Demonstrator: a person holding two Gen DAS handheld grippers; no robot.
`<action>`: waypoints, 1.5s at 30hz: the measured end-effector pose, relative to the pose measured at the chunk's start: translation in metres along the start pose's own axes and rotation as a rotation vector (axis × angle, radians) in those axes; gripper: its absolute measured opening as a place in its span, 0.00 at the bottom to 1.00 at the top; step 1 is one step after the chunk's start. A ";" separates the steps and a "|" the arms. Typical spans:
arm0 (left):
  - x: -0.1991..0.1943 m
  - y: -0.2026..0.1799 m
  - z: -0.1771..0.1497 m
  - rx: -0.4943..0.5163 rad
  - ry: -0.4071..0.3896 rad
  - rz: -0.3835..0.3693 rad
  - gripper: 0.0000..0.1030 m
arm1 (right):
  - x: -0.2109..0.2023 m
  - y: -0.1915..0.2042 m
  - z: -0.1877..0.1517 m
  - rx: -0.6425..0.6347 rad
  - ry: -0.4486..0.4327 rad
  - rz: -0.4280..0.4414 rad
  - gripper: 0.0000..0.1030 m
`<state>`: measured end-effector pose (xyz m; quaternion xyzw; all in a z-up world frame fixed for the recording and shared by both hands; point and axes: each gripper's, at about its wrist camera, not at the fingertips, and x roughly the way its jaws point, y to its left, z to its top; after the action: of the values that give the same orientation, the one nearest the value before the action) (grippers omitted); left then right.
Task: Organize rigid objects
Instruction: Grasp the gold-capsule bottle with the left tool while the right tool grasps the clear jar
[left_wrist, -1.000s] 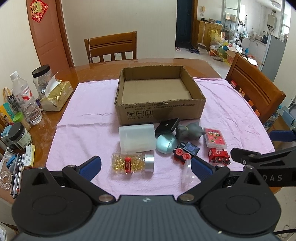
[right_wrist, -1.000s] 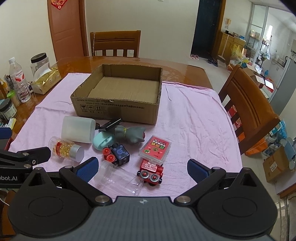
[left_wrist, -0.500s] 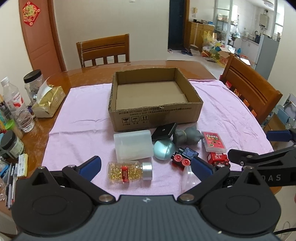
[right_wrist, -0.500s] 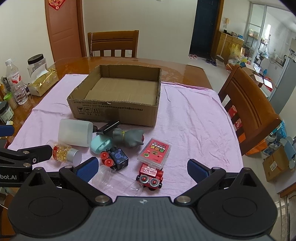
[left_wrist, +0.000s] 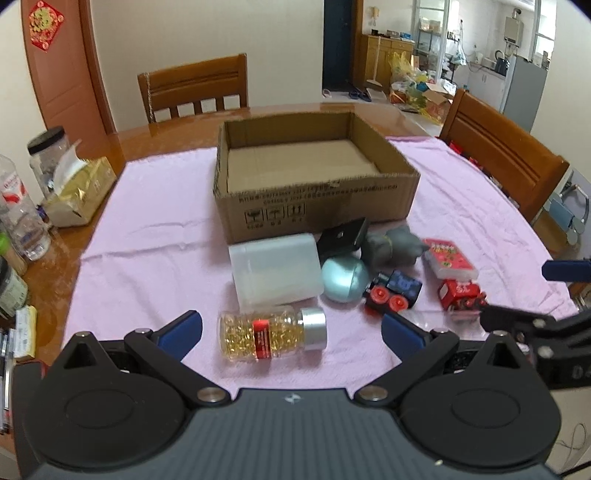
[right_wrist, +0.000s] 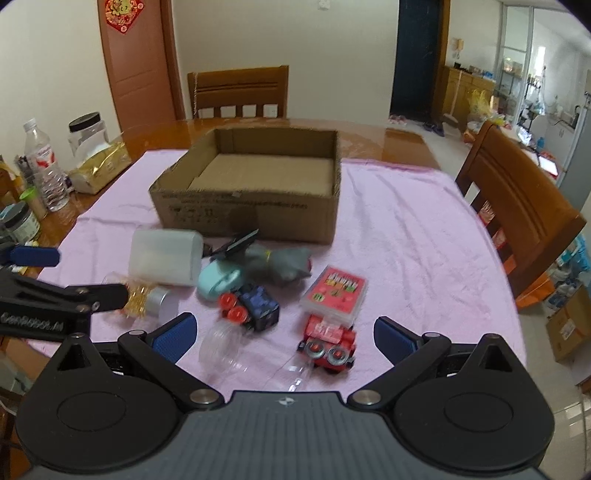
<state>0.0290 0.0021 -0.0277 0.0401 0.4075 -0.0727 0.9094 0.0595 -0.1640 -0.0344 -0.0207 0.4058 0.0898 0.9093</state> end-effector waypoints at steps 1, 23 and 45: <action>0.004 0.002 -0.002 0.001 0.006 -0.007 0.99 | 0.002 0.000 -0.004 0.001 0.008 0.005 1.00; 0.086 0.025 -0.015 0.025 0.115 -0.030 0.99 | 0.044 0.015 -0.035 0.100 0.168 0.009 1.00; 0.093 0.057 -0.012 0.065 0.129 -0.074 0.96 | 0.090 0.052 -0.011 0.108 0.213 0.018 1.00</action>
<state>0.0912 0.0501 -0.1044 0.0589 0.4638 -0.1167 0.8763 0.1011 -0.1012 -0.1070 0.0223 0.5043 0.0733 0.8601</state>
